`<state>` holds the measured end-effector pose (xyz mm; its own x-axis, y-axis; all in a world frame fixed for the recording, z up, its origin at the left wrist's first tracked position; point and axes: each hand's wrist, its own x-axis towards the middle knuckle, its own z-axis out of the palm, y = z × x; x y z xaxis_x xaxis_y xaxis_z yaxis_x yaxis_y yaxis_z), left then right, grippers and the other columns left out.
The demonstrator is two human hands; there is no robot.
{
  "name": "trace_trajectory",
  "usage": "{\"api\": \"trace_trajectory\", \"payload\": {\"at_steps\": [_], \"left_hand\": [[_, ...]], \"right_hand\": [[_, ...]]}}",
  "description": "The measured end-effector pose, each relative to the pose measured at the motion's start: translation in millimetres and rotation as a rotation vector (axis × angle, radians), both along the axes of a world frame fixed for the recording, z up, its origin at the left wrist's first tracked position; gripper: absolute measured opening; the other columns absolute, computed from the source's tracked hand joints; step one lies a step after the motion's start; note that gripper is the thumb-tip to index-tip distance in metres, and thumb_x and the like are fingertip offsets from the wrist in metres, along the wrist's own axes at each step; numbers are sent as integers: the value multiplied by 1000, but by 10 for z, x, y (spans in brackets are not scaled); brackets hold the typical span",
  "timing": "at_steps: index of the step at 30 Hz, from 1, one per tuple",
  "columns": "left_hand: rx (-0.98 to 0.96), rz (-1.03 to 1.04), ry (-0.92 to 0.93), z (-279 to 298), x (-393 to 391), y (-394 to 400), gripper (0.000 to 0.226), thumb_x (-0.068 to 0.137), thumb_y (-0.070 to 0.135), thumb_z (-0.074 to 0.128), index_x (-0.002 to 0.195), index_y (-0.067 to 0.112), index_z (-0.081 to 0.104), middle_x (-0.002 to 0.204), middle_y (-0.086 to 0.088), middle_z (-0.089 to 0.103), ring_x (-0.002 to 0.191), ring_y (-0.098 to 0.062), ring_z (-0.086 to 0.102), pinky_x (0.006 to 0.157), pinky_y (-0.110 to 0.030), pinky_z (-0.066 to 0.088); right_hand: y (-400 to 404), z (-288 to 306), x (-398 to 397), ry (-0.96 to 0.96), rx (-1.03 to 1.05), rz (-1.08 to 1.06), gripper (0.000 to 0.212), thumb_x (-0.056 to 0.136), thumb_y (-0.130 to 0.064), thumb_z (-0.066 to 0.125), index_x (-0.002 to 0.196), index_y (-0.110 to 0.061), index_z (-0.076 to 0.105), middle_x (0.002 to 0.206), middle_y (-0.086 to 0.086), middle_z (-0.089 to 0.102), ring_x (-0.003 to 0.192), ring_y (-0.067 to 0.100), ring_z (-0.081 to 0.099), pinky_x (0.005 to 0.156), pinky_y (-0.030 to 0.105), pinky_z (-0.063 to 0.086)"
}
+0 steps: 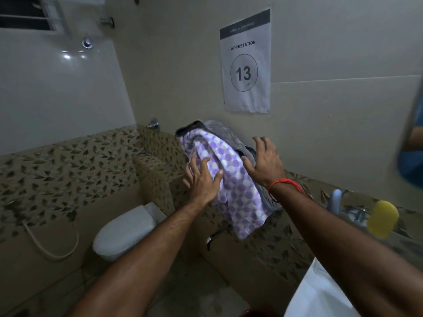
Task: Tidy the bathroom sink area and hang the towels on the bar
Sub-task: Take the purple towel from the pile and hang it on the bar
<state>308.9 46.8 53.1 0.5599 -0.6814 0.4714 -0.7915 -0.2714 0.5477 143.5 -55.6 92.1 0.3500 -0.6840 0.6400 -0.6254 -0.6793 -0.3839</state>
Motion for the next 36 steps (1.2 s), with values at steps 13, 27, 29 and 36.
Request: {"api": "trace_trajectory", "payload": {"at_steps": [13, 27, 29, 36], "left_hand": [[-87, -78, 303, -114, 1019, -1278, 49, 99, 38, 58, 142, 19, 47, 154, -11, 35, 143, -33, 35, 114, -42, 31], [-163, -45, 957, 467, 1541, -1939, 78, 93, 66, 50, 145, 8, 52, 152, -6, 49, 139, -29, 48, 116, -36, 36], [-185, -132, 1061, 559, 1626, -2011, 62, 95, 47, 60, 138, 3, 57, 140, -11, 61, 126, -28, 60, 106, -33, 46], [-571, -34, 883, 501, 1594, -1736, 52, 80, 52, 52, 119, 20, 66, 118, -4, 70, 109, -29, 63, 97, -37, 47]], "right_hand": [[-923, 237, 1247, 83, 63, 31, 51, 96, -27, 58, 141, -4, 48, 135, 23, 53, 121, 42, 53, 104, 44, 40], [-1363, 326, 1752, 334, -15, -25, 41, 100, -42, 45, 141, -39, 48, 144, 5, 48, 117, 41, 49, 97, 47, 45], [-1374, 366, 1811, 360, -6, -15, 44, 101, -45, 43, 145, -44, 41, 152, 4, 39, 123, 40, 46, 101, 49, 44], [-1555, 401, 1909, 291, 240, -38, 41, 100, -35, 42, 140, -44, 47, 135, 11, 49, 118, 42, 55, 104, 49, 46]]}}
